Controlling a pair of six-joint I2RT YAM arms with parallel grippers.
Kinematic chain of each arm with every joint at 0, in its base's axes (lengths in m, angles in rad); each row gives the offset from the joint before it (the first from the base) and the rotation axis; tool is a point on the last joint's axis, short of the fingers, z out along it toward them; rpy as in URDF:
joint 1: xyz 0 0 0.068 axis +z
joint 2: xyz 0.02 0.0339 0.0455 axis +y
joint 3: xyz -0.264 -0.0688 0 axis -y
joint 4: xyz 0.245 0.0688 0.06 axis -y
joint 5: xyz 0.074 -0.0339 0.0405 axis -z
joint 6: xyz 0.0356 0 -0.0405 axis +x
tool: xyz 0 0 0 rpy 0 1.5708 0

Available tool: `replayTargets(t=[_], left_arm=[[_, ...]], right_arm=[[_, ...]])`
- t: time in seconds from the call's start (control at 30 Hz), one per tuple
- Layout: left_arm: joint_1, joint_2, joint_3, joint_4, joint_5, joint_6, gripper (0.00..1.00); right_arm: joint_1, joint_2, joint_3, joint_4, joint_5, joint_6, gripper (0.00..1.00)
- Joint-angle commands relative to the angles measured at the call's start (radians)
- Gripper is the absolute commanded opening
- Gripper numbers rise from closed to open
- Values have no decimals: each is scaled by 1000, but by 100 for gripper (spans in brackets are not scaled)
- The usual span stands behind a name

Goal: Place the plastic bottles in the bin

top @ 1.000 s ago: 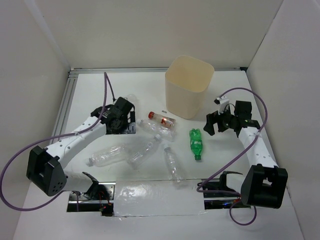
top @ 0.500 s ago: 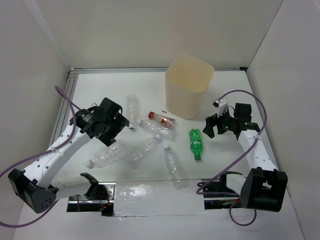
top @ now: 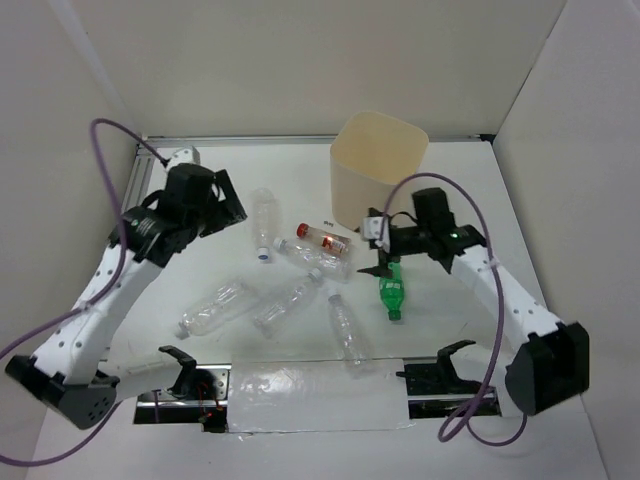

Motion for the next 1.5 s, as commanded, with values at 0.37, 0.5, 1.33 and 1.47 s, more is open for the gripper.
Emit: replayTargets(t=[0.37, 0.5, 1.33, 1.47], left_arm=[[20, -618, -268, 492, -40, 244, 99], [20, -618, -259, 492, -7, 264, 99], [29, -655, -237, 472, 75, 318, 99], [29, -655, -211, 512, 200, 387, 99]], right_arm=[[660, 613, 458, 344, 179, 100, 99], [739, 735, 593, 347, 179, 120, 99], [866, 1254, 1078, 214, 490, 193, 48], [807, 1140, 1148, 150, 386, 248, 36]])
